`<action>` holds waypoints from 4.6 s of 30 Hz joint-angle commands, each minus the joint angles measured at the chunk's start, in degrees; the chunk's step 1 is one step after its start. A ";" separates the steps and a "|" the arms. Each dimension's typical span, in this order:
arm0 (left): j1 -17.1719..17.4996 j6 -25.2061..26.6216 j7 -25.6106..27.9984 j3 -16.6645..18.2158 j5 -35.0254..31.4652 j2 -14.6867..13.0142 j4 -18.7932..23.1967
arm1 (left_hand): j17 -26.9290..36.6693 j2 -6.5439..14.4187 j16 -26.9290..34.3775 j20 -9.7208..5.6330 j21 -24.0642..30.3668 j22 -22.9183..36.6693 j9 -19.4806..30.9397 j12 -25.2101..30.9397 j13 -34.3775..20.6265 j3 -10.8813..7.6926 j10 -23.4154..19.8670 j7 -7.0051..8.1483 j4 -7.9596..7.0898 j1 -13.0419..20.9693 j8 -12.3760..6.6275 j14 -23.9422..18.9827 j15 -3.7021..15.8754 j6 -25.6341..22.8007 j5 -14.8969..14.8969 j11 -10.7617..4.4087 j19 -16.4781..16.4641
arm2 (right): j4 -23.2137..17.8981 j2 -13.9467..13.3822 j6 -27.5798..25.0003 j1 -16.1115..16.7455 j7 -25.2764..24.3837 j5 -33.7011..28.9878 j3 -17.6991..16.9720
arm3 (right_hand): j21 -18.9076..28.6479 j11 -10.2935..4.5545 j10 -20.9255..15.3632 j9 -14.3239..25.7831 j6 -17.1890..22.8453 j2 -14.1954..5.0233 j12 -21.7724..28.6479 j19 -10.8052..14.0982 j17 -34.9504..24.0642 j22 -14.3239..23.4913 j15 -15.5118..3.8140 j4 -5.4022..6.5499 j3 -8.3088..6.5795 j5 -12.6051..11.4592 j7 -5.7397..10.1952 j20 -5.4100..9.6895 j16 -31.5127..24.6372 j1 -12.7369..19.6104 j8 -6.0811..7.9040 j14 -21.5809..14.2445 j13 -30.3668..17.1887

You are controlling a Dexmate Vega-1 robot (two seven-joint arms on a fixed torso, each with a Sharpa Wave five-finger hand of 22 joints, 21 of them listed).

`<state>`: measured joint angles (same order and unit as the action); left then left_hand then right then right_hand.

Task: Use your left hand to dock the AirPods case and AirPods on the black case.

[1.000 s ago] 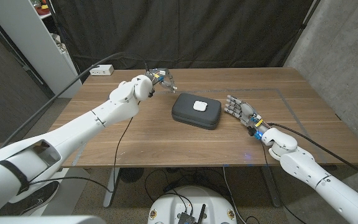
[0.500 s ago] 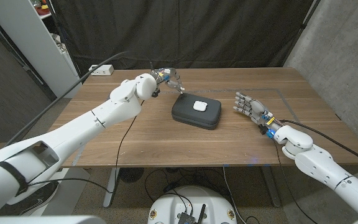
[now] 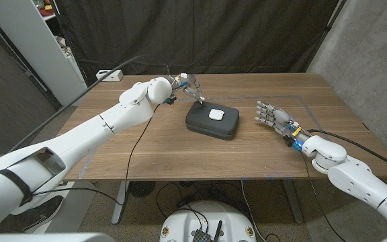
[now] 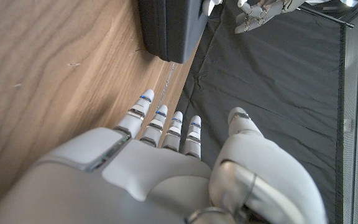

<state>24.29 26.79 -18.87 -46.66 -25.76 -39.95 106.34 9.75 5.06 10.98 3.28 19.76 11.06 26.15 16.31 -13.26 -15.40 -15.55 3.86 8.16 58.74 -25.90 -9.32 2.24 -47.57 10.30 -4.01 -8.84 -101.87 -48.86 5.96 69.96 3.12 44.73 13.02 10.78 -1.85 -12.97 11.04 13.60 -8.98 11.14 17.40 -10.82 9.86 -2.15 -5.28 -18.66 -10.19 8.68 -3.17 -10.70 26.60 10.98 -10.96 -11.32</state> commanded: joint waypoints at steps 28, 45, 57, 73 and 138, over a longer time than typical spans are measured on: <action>-10.06 -23.43 -6.76 -4.59 8.74 6.91 -22.02 | 0.04 1.47 -0.47 0.49 -0.72 0.15 -0.30 -0.64 0.04 0.47 0.17 0.33 0.09 0.61 0.93 0.18 3.44 -0.69 -0.19 0.43 0.62 | -6.73 -4.21 -3.25 5.52 -4.42 -1.87 -4.57 | 0.00 -0.47 0.88 0.16 0.41 -0.15 -0.07 -0.53 -0.18 0.10 -2.90 -0.65 0.01 -0.33 -0.20 -0.16 -0.38 -0.97 0.24 1.51 -0.12; -11.38 -27.82 -9.37 -5.03 8.56 7.11 -24.53 | 0.02 1.84 -0.44 0.87 -0.95 0.19 -0.27 -0.81 0.02 0.69 0.16 0.39 0.13 0.88 1.13 0.21 3.63 -0.96 -0.19 0.44 0.74 | -7.67 -4.33 -4.82 6.41 -4.69 -1.32 -5.47 | 0.07 -0.30 0.90 0.15 0.41 -0.17 0.02 -0.65 -0.17 0.10 -2.90 -0.78 -0.01 -0.34 -0.40 -0.13 -0.53 -1.06 0.24 1.61 -0.12; -11.03 -30.03 -9.18 -5.26 7.95 7.71 -25.52 | 0.01 2.08 -0.39 1.09 -1.03 0.22 -0.09 -0.77 -0.06 0.85 -0.16 0.63 0.14 1.05 1.27 -0.01 3.71 -0.95 -0.19 0.51 0.60 | -7.84 -4.30 -4.60 7.88 -4.70 -1.19 -6.15 | 0.12 -0.45 0.94 0.14 0.45 -0.18 0.05 -0.68 -0.17 0.09 -2.94 -0.83 0.00 -0.34 -0.44 -0.10 -0.62 -1.17 0.25 1.65 -0.12; -10.22 -30.97 -9.53 -5.23 8.10 7.88 -25.81 | 0.00 2.19 -0.36 0.87 -1.10 0.24 -0.06 -0.70 -0.16 1.07 -0.62 0.60 0.19 1.26 1.46 -0.40 4.06 -1.13 -0.20 0.43 0.39 | -8.17 -4.44 -5.03 9.21 -4.45 -0.91 -6.93 | 0.19 -0.12 0.92 0.13 0.41 -0.20 0.12 -0.67 -0.16 0.09 -2.97 -0.91 -0.02 -0.34 -0.44 -0.09 -0.71 -1.27 0.23 1.71 -0.12; -8.26 -27.79 -13.88 -4.04 4.50 3.64 -16.83 | 0.13 3.99 -0.47 2.45 -1.70 0.44 -1.73 -1.25 -0.42 1.73 0.29 1.98 -1.54 -1.18 6.00 0.22 2.77 3.20 -0.37 1.16 1.03 | -8.50 -4.32 -6.13 9.34 -4.61 -0.73 -6.50 | 0.29 -0.34 0.94 0.14 0.50 -0.87 0.24 -0.93 -0.35 0.09 -3.01 -0.54 -0.39 -0.29 0.11 -0.07 -1.17 -2.05 0.26 1.72 -0.12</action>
<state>15.97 -1.04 -31.57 -50.97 -20.85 -35.74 88.52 9.75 9.32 10.54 5.44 18.20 11.34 24.43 15.24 -13.45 -13.61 -15.33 5.92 6.94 58.33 -20.12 -9.31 2.24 -44.48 10.09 -2.76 -7.70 -110.18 -52.97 0.21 79.40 -1.36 43.90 6.45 10.78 -2.06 -11.94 11.04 13.95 -9.81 11.14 16.79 -11.09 9.87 -2.15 -5.91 -18.81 -10.19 8.60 -3.36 -11.54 24.87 10.99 -9.32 -11.31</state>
